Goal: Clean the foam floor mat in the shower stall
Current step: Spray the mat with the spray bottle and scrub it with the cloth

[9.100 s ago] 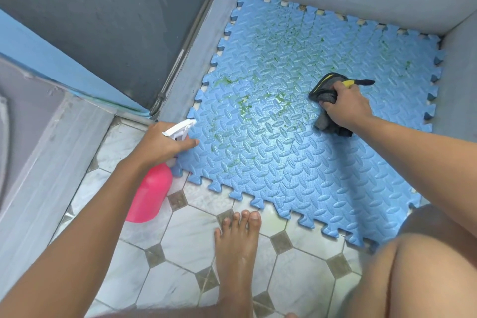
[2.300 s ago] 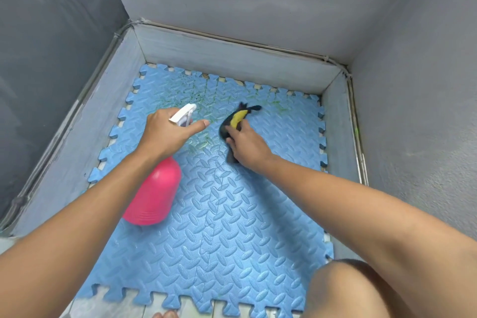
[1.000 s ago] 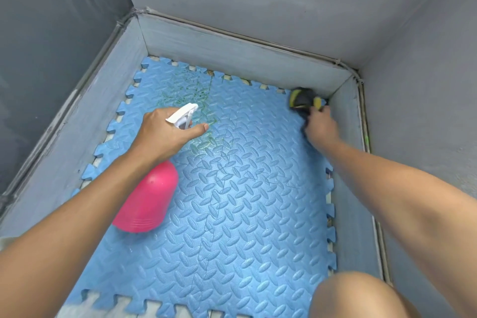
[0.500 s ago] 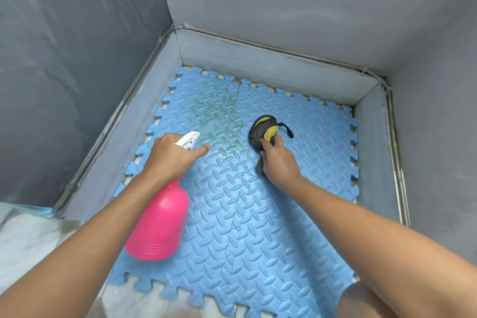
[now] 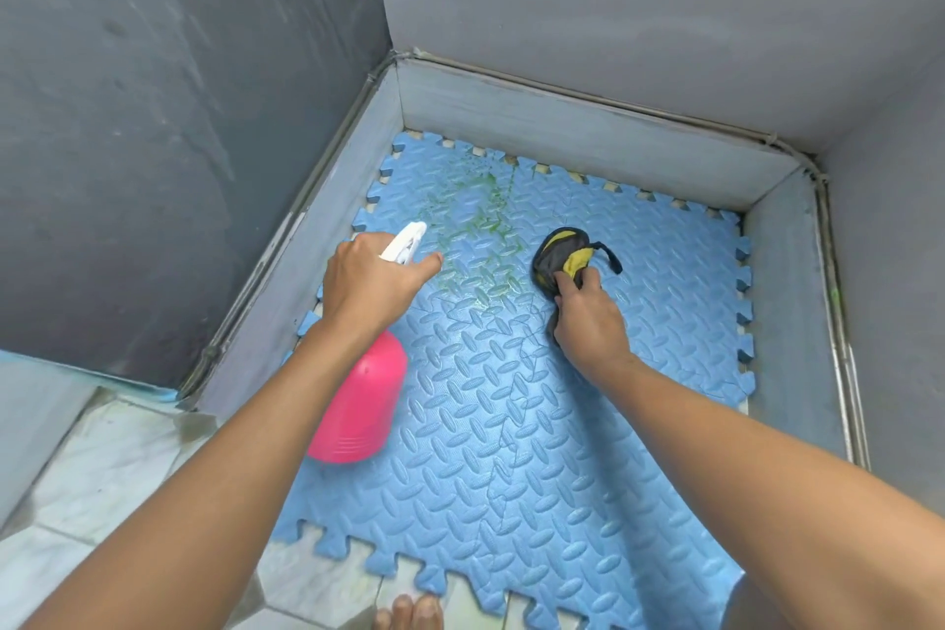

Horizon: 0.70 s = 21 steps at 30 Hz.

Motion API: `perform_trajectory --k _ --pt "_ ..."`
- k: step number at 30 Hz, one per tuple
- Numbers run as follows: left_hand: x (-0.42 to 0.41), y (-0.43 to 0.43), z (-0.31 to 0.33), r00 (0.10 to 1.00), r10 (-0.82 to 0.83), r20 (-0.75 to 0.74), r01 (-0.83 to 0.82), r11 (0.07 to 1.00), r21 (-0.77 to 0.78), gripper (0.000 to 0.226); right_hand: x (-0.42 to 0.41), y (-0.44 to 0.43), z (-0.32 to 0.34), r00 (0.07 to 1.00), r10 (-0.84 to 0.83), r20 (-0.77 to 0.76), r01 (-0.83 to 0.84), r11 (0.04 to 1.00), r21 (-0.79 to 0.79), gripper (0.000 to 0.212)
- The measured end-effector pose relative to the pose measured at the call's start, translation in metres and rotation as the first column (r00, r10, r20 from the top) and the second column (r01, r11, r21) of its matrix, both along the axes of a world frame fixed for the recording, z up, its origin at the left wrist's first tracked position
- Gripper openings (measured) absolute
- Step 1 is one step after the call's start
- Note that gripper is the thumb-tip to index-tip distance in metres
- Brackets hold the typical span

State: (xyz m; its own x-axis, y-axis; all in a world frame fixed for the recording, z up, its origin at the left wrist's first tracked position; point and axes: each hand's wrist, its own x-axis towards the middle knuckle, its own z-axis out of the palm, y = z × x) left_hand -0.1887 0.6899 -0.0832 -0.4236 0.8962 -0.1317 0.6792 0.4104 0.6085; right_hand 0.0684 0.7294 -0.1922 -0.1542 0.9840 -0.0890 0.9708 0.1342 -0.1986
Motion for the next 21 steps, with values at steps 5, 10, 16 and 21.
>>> perform_trajectory --k 5,10,16,21 --pt "-0.005 0.01 -0.002 0.999 -0.024 0.032 0.025 1.0 -0.012 0.055 0.0 -0.001 0.003 1.0 -0.01 0.002 0.01 1.0 -0.019 0.052" --pt "-0.011 0.005 -0.003 0.994 0.092 -0.056 -0.09 0.995 0.048 0.057 0.0 0.0 0.0 1.0 -0.01 0.012 0.01 1.0 -0.015 0.052" --pt "-0.014 0.007 0.0 0.997 0.073 -0.04 -0.072 0.997 0.033 0.051 0.0 0.001 -0.002 1.0 -0.005 0.016 0.005 1.0 -0.002 0.05" --pt "-0.012 0.006 0.0 0.997 0.017 -0.081 -0.017 1.0 -0.001 0.045 0.001 0.0 -0.001 1.0 -0.006 0.018 0.006 1.0 0.001 0.049"
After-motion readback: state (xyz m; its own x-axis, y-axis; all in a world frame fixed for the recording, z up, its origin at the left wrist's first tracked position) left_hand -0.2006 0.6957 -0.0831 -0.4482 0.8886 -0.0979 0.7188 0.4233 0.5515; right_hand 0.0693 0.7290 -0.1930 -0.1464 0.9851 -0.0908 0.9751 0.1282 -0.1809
